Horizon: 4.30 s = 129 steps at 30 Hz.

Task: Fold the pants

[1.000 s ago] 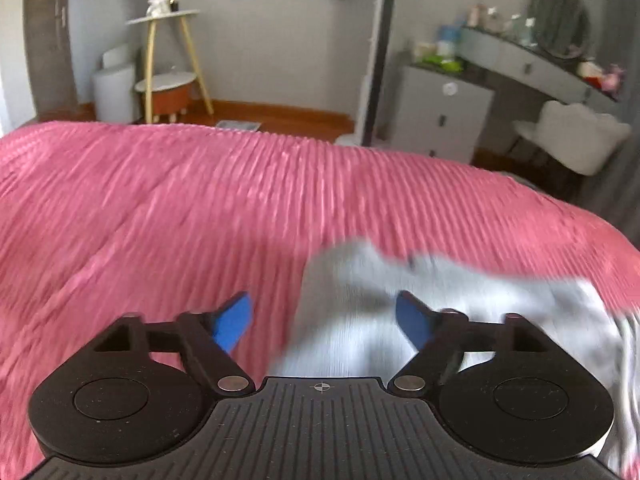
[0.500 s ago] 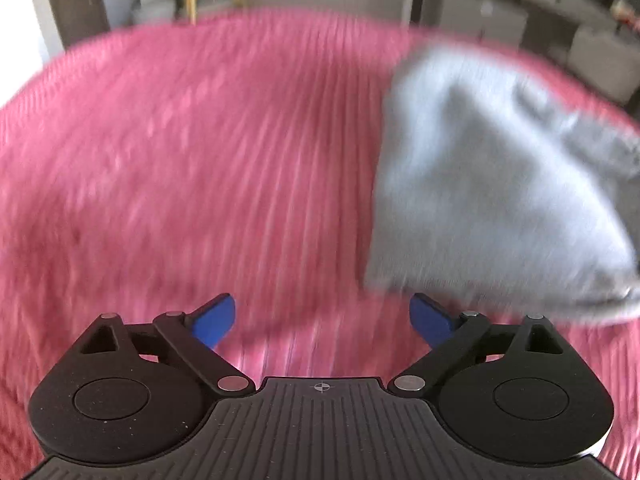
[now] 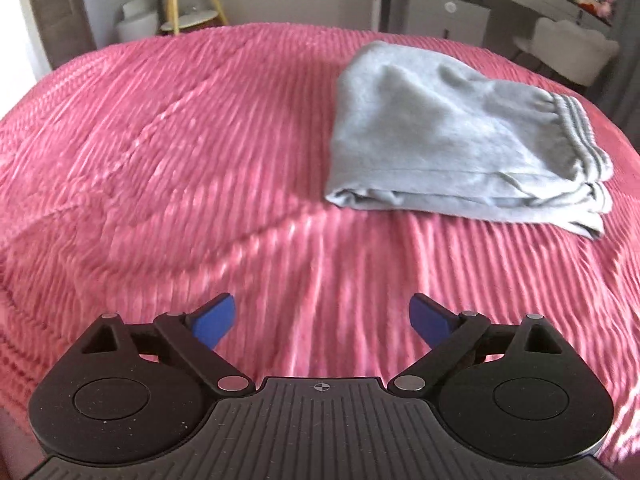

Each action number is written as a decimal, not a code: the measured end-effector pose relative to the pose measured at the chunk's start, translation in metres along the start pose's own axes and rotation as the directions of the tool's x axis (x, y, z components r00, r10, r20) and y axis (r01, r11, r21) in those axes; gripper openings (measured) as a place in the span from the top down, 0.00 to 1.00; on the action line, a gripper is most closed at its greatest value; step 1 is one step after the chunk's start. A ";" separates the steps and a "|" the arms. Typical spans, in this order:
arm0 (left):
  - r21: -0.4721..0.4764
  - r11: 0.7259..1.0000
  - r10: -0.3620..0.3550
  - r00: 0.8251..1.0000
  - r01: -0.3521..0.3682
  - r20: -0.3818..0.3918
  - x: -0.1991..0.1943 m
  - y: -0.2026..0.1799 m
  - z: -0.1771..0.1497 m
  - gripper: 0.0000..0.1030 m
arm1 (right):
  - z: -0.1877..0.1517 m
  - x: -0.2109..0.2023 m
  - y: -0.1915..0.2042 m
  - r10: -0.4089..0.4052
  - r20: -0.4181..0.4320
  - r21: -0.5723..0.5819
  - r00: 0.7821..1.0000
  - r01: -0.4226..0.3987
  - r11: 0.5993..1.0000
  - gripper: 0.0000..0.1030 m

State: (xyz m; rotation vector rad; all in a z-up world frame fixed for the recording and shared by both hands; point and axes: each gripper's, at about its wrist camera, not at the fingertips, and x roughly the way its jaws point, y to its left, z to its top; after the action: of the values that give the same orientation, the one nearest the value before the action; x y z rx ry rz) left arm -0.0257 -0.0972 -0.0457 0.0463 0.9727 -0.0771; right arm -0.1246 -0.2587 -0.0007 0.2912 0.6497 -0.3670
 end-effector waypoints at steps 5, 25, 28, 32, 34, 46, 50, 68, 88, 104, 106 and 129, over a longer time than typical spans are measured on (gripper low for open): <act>0.010 1.000 0.012 1.000 -0.012 -0.006 -0.036 -0.006 0.007 0.02 | 0.015 -0.024 0.036 -0.052 -0.072 -0.235 0.996 0.034 0.972 0.05; 0.029 0.998 0.051 0.996 -0.049 -0.069 -0.075 -0.023 0.090 0.02 | 0.094 -0.024 0.073 -0.057 -0.332 -0.194 0.942 -0.009 0.981 0.05; 0.086 0.994 0.067 0.995 -0.061 -0.069 -0.072 -0.034 0.097 0.02 | 0.104 -0.017 0.075 -0.058 -0.349 -0.169 0.935 -0.001 0.986 0.05; 0.118 0.991 0.068 0.994 -0.058 -0.084 -0.062 -0.044 0.105 0.02 | 0.112 -0.004 0.075 -0.049 -0.391 -0.142 0.919 -0.008 0.990 0.05; 0.118 0.992 0.056 0.993 -0.043 -0.106 -0.056 -0.046 0.109 0.02 | 0.114 0.001 0.076 -0.072 -0.397 -0.153 0.915 0.011 0.988 0.05; 0.118 0.993 0.050 0.973 -0.023 -0.227 -0.026 -0.056 0.119 0.02 | 0.117 0.026 0.082 -0.110 -0.450 -0.209 0.886 0.016 0.978 0.05; 0.127 0.992 0.048 0.965 -0.016 -0.258 -0.020 -0.058 0.118 0.02 | 0.116 0.032 0.081 -0.108 -0.475 -0.209 0.873 0.008 0.978 0.05; 0.130 0.991 0.065 0.967 -0.033 -0.246 -0.026 -0.062 0.119 0.02 | 0.117 0.030 0.075 -0.088 -0.497 -0.183 0.863 -0.005 0.983 0.05; 0.132 0.990 0.074 0.968 -0.043 -0.239 -0.028 -0.062 0.119 0.02 | 0.114 0.031 0.075 -0.097 -0.498 -0.198 0.862 -0.005 0.980 0.05; 0.129 0.991 0.073 0.970 -0.043 -0.233 -0.030 -0.062 0.120 0.02 | 0.113 0.031 0.076 -0.093 -0.498 -0.202 0.862 -0.011 0.979 0.05; 0.129 0.991 0.073 0.970 -0.043 -0.233 -0.030 -0.061 0.119 0.02 | 0.114 0.031 0.076 -0.091 -0.497 -0.202 0.863 -0.013 0.979 0.05; 0.128 0.991 0.070 0.971 -0.042 -0.230 -0.029 -0.062 0.119 0.02 | 0.113 0.029 0.077 -0.094 -0.491 -0.211 0.866 -0.013 0.977 0.05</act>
State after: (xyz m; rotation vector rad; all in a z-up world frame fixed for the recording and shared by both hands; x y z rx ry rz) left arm 0.0510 -0.1665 0.0447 0.1993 1.2010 -0.0802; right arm -0.0105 -0.2390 0.0781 0.1694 1.2010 -0.2592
